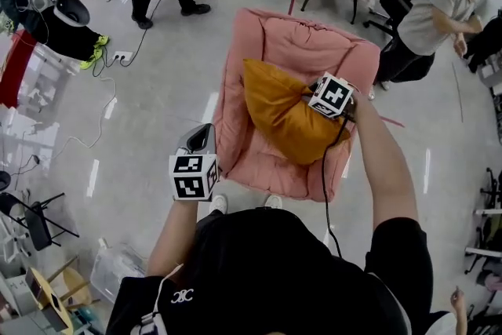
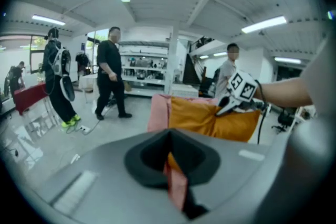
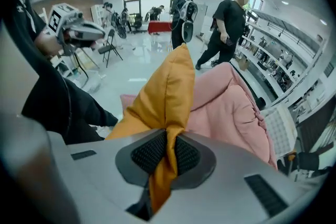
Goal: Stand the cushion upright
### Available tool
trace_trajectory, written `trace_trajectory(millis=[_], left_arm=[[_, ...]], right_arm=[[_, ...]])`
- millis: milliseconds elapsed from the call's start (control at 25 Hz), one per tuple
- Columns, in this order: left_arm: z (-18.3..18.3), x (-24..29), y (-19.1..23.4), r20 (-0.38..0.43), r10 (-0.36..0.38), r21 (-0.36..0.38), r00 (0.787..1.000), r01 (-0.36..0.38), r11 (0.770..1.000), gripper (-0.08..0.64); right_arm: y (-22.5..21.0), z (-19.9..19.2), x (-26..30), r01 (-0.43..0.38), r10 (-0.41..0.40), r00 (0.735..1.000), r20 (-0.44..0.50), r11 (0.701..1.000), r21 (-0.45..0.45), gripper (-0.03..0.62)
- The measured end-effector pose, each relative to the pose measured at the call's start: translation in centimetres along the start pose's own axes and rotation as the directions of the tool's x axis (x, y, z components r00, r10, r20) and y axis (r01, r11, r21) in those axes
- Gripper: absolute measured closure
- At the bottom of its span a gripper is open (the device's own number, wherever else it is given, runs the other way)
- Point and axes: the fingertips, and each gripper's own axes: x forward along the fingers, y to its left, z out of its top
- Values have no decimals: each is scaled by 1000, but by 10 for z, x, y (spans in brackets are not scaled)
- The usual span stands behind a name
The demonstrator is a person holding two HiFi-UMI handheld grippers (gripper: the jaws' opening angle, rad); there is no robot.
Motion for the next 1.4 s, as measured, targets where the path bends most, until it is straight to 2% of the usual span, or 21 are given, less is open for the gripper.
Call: trace_trajectory(millis=[80,240,400,480,560,640,720,800,1000,1120,1400], left_arm=[[-2,1,-4,-4,17,-5,1000,-17,1000,560],[-7,1,-6,-16,67,-20,998,-68,997,561],[-11,0,0,-25,104,-36,994,-105,994,561],[-12,0,0,-27,112,-37,993,-113,993,561],[-12,2,-1,-30,113,-31,993,-113,993,560],[-11,4,-1,-33,107,-24,994,-108,994,560],[-11,6,-2,-36,95,-16,995,-96,995,561],[-12,10,-3,-36,80,-6,996,-80,997,560],[-7,20,-13,-33,28,21,999,-27,999,560],[-3,26,-21,-29,-10,41,1000,11,999,560],[4,31,-36,-16,-85,81,996,86,993,561]], right_arm=[[-18,-15,21,38,-39,998,-58,999,-8,569],[-57,-29,43,110,-108,989,-102,994,22,566],[-100,-40,54,217,-211,961,-182,976,16,533],[-123,-51,57,299,-289,929,-233,954,10,489],[-146,-63,54,403,-391,879,-273,915,-15,453],[-165,-72,46,504,-492,822,-288,863,-37,451],[-172,-76,39,565,-546,791,-277,825,-12,451],[-170,-81,35,588,-558,787,-263,808,44,449],[-150,-85,23,600,-569,797,-204,784,158,465],[-140,-85,7,633,-609,774,-173,746,209,589],[-106,-67,-32,632,-657,749,-87,668,393,594]])
